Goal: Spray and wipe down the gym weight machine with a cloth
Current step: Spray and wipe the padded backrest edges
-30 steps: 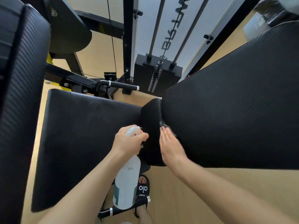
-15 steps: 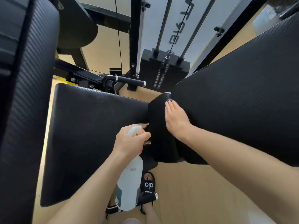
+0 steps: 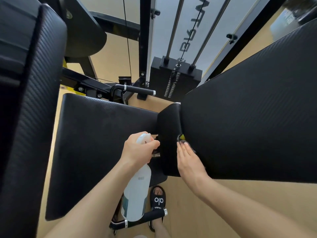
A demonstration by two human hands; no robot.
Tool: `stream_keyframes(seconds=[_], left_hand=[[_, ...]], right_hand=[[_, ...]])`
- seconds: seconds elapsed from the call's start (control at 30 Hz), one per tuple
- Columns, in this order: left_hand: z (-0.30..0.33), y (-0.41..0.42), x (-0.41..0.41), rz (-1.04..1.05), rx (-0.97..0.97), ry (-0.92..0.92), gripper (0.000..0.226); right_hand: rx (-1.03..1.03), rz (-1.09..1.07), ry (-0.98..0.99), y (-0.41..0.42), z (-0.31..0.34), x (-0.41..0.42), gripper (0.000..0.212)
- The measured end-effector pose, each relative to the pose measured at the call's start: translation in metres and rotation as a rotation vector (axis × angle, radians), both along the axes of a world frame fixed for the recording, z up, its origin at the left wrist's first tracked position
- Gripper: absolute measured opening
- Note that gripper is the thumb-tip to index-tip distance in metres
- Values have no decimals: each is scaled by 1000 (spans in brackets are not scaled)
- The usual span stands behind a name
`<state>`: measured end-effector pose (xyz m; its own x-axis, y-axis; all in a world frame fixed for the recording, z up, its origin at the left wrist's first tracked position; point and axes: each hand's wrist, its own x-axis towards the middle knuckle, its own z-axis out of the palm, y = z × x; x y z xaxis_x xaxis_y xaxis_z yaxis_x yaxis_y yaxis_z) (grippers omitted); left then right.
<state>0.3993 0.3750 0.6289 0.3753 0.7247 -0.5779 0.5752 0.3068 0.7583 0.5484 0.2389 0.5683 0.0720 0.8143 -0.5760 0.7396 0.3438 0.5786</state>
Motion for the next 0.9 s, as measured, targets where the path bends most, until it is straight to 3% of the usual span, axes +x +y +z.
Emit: stream_keyframes(seconds=[0.13, 0.43, 0.63, 0.73, 0.9], left_hand=[[0, 6, 5, -20, 27, -7, 20], [-30, 15, -3, 92, 40, -14, 23], [-47, 13, -2, 89, 44, 29, 22], [-45, 10, 0, 87, 21, 44, 21], [-39, 15, -1, 114, -5, 29, 20]], right_hand=[[19, -11, 73, 21, -6, 18, 62], [148, -132, 190, 168, -51, 67, 56], [194, -254, 151, 166, -78, 59, 60], [93, -198, 141, 123, -80, 34, 64], [-273, 25, 185, 43, -81, -10, 61]])
